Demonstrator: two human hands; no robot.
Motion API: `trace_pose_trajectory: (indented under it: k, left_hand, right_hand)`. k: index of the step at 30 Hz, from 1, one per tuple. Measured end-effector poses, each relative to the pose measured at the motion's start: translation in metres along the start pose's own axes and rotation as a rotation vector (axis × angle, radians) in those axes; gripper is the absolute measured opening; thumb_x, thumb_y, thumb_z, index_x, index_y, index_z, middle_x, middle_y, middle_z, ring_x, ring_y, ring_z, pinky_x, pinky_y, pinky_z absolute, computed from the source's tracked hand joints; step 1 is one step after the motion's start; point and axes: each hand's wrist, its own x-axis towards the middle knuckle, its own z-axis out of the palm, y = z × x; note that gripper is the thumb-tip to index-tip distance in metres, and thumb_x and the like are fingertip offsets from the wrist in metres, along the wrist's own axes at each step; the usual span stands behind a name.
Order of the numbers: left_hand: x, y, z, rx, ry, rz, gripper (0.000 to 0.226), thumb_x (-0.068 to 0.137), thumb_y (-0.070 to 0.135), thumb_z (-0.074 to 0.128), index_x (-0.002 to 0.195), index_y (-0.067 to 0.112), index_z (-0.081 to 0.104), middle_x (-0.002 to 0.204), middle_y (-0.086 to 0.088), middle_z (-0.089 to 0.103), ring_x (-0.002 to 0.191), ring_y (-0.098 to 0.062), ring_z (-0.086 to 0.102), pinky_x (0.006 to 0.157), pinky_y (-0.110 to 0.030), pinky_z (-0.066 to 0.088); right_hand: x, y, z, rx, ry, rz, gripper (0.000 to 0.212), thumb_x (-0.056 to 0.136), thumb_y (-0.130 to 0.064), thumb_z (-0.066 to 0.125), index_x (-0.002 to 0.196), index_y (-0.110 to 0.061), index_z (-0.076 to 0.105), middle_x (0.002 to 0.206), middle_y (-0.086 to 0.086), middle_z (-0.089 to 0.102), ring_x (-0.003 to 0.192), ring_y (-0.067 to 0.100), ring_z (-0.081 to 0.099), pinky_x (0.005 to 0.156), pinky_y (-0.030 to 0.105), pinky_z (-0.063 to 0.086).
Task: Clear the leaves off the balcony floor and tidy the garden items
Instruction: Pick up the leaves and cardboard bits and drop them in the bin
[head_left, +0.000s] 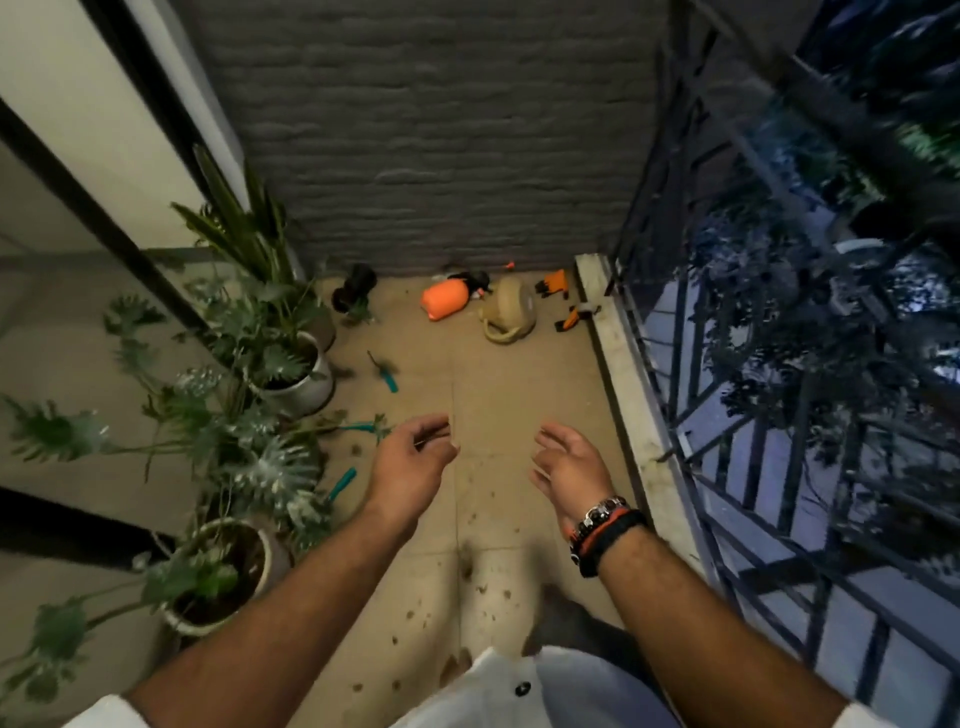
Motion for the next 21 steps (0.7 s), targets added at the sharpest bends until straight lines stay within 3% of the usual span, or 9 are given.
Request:
trace_pose_trajectory:
  k: [3, 7, 10, 13, 15, 17, 18, 20, 21]
  left_hand:
    - [0.045, 0.017, 0.014, 0.006, -0.012, 0.027, 0.027, 0.086, -0.002, 0.066, 0.108, 0.013, 0.068, 0.091, 0.000, 0.071, 0.082, -0.008, 0.066, 0.071, -0.010, 0.053]
    - [0.107, 0.039, 0.041, -0.017, -0.064, 0.045, 0.014, 0.089, -0.001, 0.064, 0.091, 0.011, 0.071, 0.070, -0.002, 0.069, 0.070, -0.018, 0.068, 0.072, -0.030, 0.059]
    - [0.157, 0.052, 0.061, 0.076, -0.131, 0.126, 0.012, 0.092, 0.012, 0.064, 0.091, 0.020, 0.073, 0.083, 0.000, 0.074, 0.081, -0.015, 0.071, 0.079, -0.030, 0.059]
    - [0.206, 0.059, 0.079, 0.310, -0.224, 0.327, 0.028, 0.094, 0.033, 0.060, 0.118, 0.022, 0.068, 0.113, 0.012, 0.067, 0.105, 0.001, 0.060, 0.093, -0.017, 0.048]
    - [0.234, 0.058, 0.086, 0.340, -0.325, 0.400, 0.042, 0.095, 0.049, 0.048, 0.130, 0.027, 0.058, 0.123, 0.018, 0.058, 0.116, 0.005, 0.052, 0.098, -0.013, 0.041]
    - [0.267, 0.056, 0.090, 0.324, -0.394, 0.369, 0.035, 0.098, 0.051, 0.039, 0.127, 0.035, 0.052, 0.125, 0.022, 0.054, 0.119, 0.008, 0.048, 0.101, -0.012, 0.037]
    - [0.285, 0.054, 0.090, 0.281, -0.387, 0.325, 0.034, 0.100, 0.050, 0.037, 0.126, 0.034, 0.053, 0.124, 0.016, 0.056, 0.119, 0.003, 0.049, 0.103, -0.018, 0.040]
    - [0.315, 0.059, 0.089, 0.101, -0.340, 0.214, 0.043, 0.104, 0.049, 0.032, 0.124, 0.019, 0.057, 0.118, -0.003, 0.061, 0.110, -0.018, 0.058, 0.096, -0.033, 0.049]
    - [0.333, 0.068, 0.090, 0.005, -0.319, 0.126, 0.050, 0.104, 0.050, 0.028, 0.123, 0.015, 0.057, 0.115, -0.007, 0.063, 0.104, -0.021, 0.060, 0.088, -0.028, 0.051]
  right_hand:
    - [0.037, -0.020, 0.017, 0.028, 0.019, 0.005, 0.047, 0.091, 0.004, 0.045, 0.134, -0.016, 0.050, 0.137, 0.005, 0.053, 0.118, 0.020, 0.054, 0.094, 0.032, 0.048]
    - [0.088, -0.050, 0.035, 0.060, 0.007, 0.016, 0.048, 0.092, 0.004, 0.045, 0.137, -0.013, 0.048, 0.136, 0.006, 0.051, 0.119, 0.021, 0.052, 0.094, 0.033, 0.047]
    - [0.134, -0.074, 0.052, 0.054, -0.021, 0.047, 0.045, 0.092, 0.000, 0.047, 0.136, -0.011, 0.049, 0.134, 0.005, 0.051, 0.122, 0.024, 0.052, 0.101, 0.038, 0.046]
    - [0.179, -0.107, 0.074, 0.203, -0.102, 0.167, 0.026, 0.097, -0.017, 0.049, 0.117, -0.009, 0.063, 0.123, 0.015, 0.064, 0.110, 0.029, 0.063, 0.093, 0.043, 0.052]
    - [0.204, -0.139, 0.086, 0.354, -0.194, 0.288, 0.041, 0.101, -0.037, 0.042, 0.113, -0.005, 0.064, 0.115, 0.018, 0.066, 0.107, 0.030, 0.063, 0.094, 0.042, 0.049]
    - [0.229, -0.170, 0.098, 0.394, -0.334, 0.351, 0.062, 0.099, -0.054, 0.030, 0.115, -0.003, 0.062, 0.109, 0.017, 0.067, 0.109, 0.028, 0.059, 0.107, 0.041, 0.038]
    - [0.242, -0.180, 0.105, 0.381, -0.366, 0.340, 0.064, 0.099, -0.057, 0.028, 0.111, -0.004, 0.063, 0.103, 0.015, 0.069, 0.107, 0.027, 0.058, 0.110, 0.040, 0.035]
    - [0.259, -0.192, 0.124, 0.304, -0.357, 0.254, 0.059, 0.097, -0.058, 0.033, 0.106, -0.010, 0.066, 0.100, 0.008, 0.070, 0.104, 0.022, 0.061, 0.102, 0.038, 0.041]
    - [0.270, -0.197, 0.136, 0.220, -0.317, 0.196, 0.056, 0.094, -0.061, 0.037, 0.112, -0.015, 0.065, 0.107, 0.004, 0.069, 0.106, 0.018, 0.061, 0.098, 0.036, 0.044]
